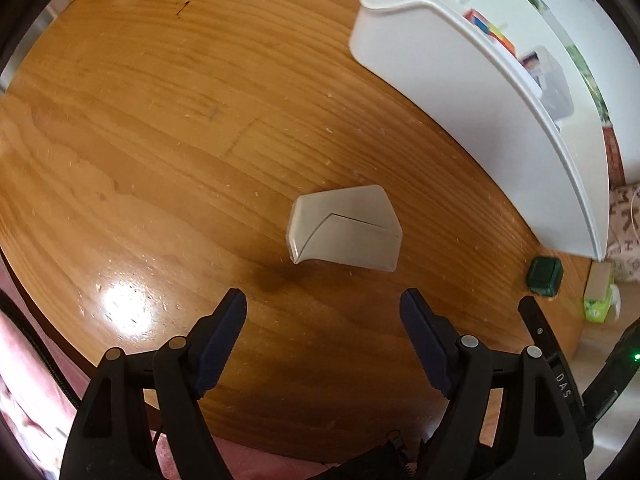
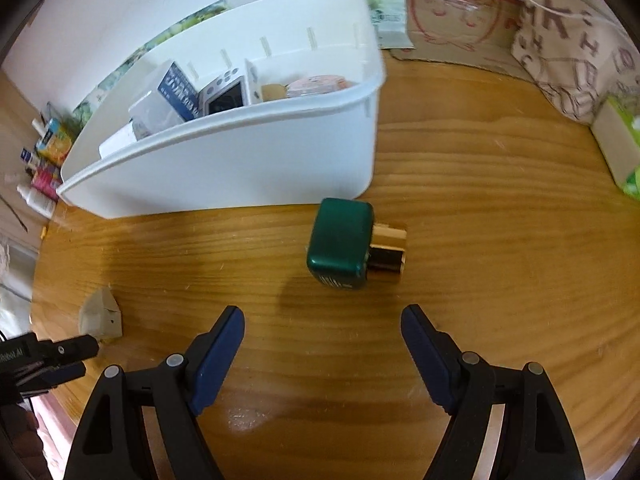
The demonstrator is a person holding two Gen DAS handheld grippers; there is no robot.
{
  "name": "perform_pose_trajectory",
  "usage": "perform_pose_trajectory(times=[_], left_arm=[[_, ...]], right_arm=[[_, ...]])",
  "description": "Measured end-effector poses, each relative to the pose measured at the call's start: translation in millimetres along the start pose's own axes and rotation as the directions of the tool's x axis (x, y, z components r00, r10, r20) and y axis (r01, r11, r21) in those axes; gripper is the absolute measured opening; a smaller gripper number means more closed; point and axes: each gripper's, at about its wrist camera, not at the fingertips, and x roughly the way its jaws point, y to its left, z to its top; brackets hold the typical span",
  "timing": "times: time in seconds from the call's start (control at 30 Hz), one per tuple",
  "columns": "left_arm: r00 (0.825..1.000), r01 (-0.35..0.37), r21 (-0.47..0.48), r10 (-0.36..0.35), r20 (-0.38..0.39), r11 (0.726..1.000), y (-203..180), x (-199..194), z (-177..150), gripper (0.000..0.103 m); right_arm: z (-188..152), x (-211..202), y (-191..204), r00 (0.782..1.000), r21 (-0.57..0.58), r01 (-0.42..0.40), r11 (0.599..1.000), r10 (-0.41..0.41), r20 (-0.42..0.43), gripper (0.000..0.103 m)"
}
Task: Organize rigid objects
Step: 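Withdraw both tools toward the beige card and green-and-gold bottle, then grasp the green-and-gold bottle with the right tool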
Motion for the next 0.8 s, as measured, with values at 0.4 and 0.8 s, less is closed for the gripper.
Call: perform_pose_trajectory(times=[0.4, 0.8], left_arm=[[0.999, 0.048, -0.064, -0.048, -0.003, 0.997, -4.0, 18.2, 5.4, 0.082], [0.999, 0.030, -0.069, -0.029, 0.022, 0.997, -19.1, 18.0, 26.8, 0.065]], right_arm=[[15.3, 13.6, 4.8, 0.998, -0.077, 0.055, 0.995, -0.053, 0.030, 0.074], [23.1, 14.8, 4.0, 0.994, -0.095, 0.082, 0.992, -0.074, 0.081, 0.044]])
